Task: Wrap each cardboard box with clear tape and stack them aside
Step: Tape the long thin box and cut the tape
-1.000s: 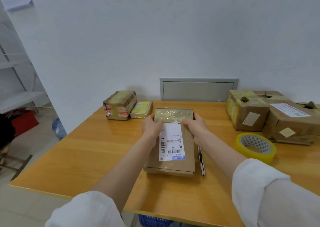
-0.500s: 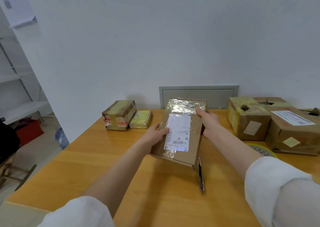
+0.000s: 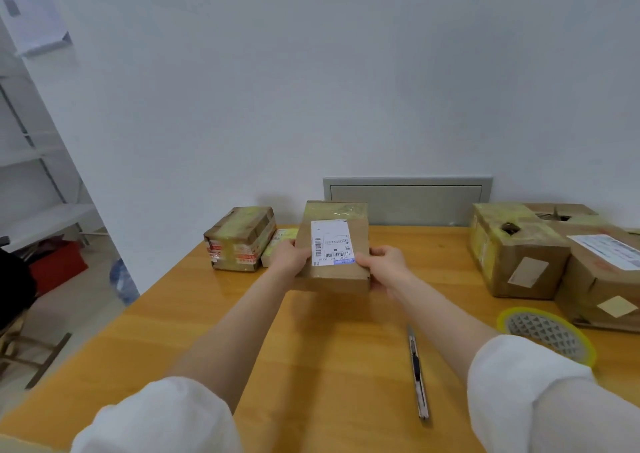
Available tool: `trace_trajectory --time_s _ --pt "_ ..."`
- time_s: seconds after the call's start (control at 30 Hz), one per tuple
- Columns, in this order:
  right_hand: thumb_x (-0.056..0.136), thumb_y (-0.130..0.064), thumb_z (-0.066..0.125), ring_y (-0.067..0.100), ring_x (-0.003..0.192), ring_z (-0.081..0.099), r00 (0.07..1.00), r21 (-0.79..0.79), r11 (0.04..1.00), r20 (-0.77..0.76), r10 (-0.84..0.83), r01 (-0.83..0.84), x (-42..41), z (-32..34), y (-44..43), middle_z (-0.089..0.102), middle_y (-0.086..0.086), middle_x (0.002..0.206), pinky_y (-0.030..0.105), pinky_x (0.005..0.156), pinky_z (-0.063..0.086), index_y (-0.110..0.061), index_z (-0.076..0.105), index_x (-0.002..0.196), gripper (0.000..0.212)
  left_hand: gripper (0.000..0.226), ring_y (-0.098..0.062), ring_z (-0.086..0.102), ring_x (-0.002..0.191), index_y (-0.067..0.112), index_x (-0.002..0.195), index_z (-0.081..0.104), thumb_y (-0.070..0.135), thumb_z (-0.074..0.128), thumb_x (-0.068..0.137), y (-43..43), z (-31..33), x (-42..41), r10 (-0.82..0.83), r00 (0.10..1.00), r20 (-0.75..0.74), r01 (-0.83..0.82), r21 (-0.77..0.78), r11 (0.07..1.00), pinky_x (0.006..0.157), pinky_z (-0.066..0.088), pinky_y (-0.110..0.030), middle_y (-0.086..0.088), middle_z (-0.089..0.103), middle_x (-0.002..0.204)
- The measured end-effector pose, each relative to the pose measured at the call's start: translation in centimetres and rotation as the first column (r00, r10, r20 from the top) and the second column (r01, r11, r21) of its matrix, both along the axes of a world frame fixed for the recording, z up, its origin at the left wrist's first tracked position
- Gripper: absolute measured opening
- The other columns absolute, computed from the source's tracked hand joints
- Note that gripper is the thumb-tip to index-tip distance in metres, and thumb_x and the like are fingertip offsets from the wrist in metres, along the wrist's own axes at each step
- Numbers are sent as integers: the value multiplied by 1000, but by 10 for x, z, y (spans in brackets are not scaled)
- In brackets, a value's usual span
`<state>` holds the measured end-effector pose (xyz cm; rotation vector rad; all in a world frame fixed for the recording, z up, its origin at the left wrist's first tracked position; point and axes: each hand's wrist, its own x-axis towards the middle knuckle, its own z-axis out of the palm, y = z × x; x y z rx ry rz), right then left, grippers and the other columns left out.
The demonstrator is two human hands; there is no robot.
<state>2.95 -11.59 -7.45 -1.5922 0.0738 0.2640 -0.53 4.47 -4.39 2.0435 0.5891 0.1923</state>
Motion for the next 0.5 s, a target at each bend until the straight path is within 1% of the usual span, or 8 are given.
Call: trace_trajectory --time_s 0.07,0.1,0.13,0.2,0.27,0.37,0.43,0.5 --pt "86 -14 69 29 98 65 1000 -21 1000 6 -16 16 13 -1 15 65 9 111 47 79 58 -11 55 120 36 18 -23 54 90 16 109 58 21 59 92 11 3 10 19 1000 -2 -18 144 989 83 48 -35 -7 61 110" --pt "86 -15 70 28 98 65 1000 -24 999 5 -21 21 19 -1 22 65 9 113 48 80 57 -13 55 116 34 8 -22 51 88 22 93 52 20 60 91 17 4 15 20 1000 -13 -18 185 983 85 47 -36 -5 56 103" --pt "86 -15 70 28 99 64 999 -28 999 2 -33 34 26 -3 28 65 9 114 48 81 57 -15 56 115 33 16 -23 49 88 23 83 47 18 60 91 22 3 21 14 1000 -27 -8 208 978 86 47 -36 -5 51 100" --pt "86 -17 70 27 100 64 996 -74 993 11 -89 90 38 -7 33 64 6 115 47 82 57 -16 57 119 36 8 -23 50 90 19 91 53 13 59 90 25 0 32 -14 999 -38 21 199 980 85 46 -36 -4 52 101" --pt "85 -18 70 27 100 63 989 -119 982 11 -148 148 50 -12 31 64 6 115 47 83 57 -16 57 123 39 20 -25 54 94 8 110 58 12 58 90 22 -8 43 -60 997 -56 70 213 975 80 47 -34 -7 60 110" --pt "86 -16 70 29 101 62 986 -148 976 -26 -162 157 66 -22 34 64 9 117 46 82 57 -14 57 123 40 28 -25 54 98 16 117 53 5 50 91 16 -20 59 -110 990 -89 129 252 959 78 44 -33 -10 58 117" --pt "87 -13 67 28 100 62 992 -201 973 -28 -125 117 73 -29 41 65 10 115 44 82 56 -10 59 120 34 19 -26 52 98 16 98 55 1 45 92 16 -27 67 -146 981 -130 178 286 942 78 43 -33 -11 54 108" --pt "88 -8 61 29 96 62 995 -260 960 1 -102 98 76 -35 51 67 13 112 43 84 55 -2 63 111 24 26 -25 48 95 19 74 46 1 43 93 17 -33 71 -189 963 -191 247 355 902 73 41 -29 -8 52 93"
